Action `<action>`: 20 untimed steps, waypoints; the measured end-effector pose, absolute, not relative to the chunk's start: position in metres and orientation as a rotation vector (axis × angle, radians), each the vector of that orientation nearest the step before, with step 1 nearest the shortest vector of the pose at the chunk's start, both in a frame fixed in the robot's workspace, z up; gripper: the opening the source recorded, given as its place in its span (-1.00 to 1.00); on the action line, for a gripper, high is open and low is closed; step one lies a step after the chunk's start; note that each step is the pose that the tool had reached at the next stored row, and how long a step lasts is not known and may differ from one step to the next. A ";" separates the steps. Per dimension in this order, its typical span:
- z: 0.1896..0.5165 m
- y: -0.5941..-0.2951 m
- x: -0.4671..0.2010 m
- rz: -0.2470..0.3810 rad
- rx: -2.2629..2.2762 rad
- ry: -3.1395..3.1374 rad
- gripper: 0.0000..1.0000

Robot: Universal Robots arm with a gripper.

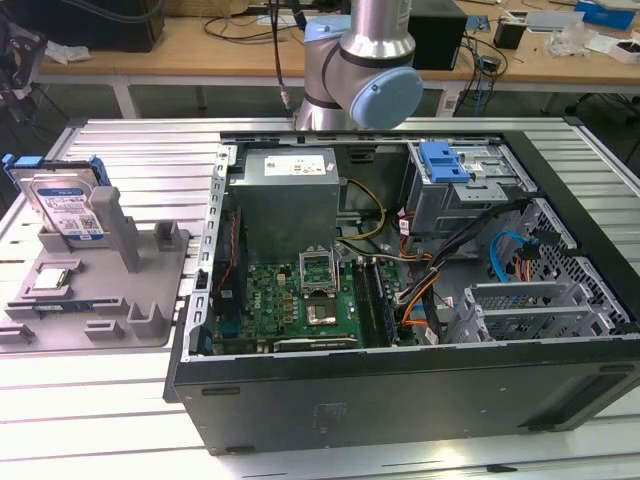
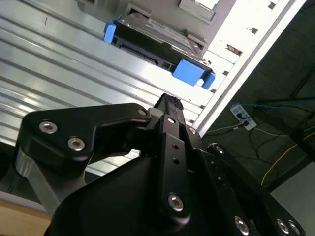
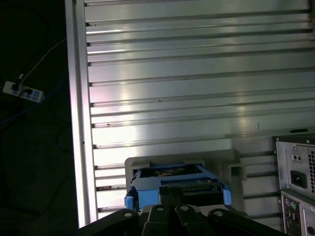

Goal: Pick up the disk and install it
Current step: 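Reach for the disk, then pick up the disk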

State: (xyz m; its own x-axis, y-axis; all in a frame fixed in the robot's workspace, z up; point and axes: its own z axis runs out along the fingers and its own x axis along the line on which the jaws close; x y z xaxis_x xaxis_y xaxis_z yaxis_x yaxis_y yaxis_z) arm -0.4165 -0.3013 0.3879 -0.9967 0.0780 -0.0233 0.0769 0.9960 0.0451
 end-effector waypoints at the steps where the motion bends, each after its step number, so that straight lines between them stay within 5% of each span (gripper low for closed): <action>1: 0.388 -0.301 -0.416 0.069 0.121 3.113 -0.79; 20: 0.388 -0.301 -0.416 0.069 0.121 3.113 -0.79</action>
State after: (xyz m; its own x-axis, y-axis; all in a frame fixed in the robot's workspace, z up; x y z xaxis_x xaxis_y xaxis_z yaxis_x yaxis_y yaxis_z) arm -0.4165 -0.3009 0.3879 -0.9967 0.0780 -0.0233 0.0769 0.9960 0.0450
